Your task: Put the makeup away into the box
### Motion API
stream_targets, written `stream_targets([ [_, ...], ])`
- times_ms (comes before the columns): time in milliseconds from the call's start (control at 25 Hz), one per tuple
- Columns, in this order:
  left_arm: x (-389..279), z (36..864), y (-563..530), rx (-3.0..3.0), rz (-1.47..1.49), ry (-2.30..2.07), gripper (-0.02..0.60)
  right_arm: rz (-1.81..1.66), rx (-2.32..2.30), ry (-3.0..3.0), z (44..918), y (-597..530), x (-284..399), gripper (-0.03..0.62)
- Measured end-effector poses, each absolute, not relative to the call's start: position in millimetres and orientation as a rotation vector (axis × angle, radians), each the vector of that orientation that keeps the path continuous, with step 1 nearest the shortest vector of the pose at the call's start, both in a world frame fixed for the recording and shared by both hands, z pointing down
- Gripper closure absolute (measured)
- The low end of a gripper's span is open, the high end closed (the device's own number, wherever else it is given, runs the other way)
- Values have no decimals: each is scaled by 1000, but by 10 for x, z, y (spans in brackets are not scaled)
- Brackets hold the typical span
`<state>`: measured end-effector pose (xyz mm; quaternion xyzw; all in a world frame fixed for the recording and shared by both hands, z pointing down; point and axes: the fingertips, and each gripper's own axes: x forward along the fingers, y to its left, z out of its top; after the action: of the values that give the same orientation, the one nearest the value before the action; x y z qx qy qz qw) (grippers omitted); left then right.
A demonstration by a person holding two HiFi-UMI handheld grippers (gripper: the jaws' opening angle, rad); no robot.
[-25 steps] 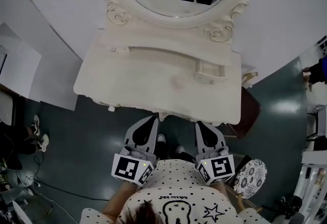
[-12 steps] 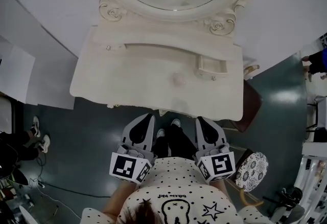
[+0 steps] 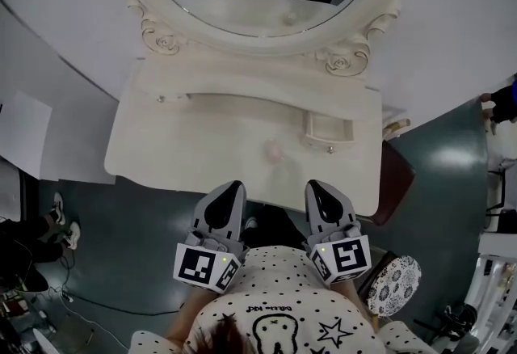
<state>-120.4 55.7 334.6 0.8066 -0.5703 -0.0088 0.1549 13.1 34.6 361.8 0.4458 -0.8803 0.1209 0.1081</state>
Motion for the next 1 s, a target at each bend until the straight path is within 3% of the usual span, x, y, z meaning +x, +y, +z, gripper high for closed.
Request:
stream_targets([
  [640, -975, 3417, -144, 2342, -39, -1560, 586, 371, 1385, -2540, 3659, -210, 401, 586],
  [1000, -1163, 3450, -295, 2341, -30, -1510, 586, 425, 1414, -2494, 3724, -319, 181, 586],
])
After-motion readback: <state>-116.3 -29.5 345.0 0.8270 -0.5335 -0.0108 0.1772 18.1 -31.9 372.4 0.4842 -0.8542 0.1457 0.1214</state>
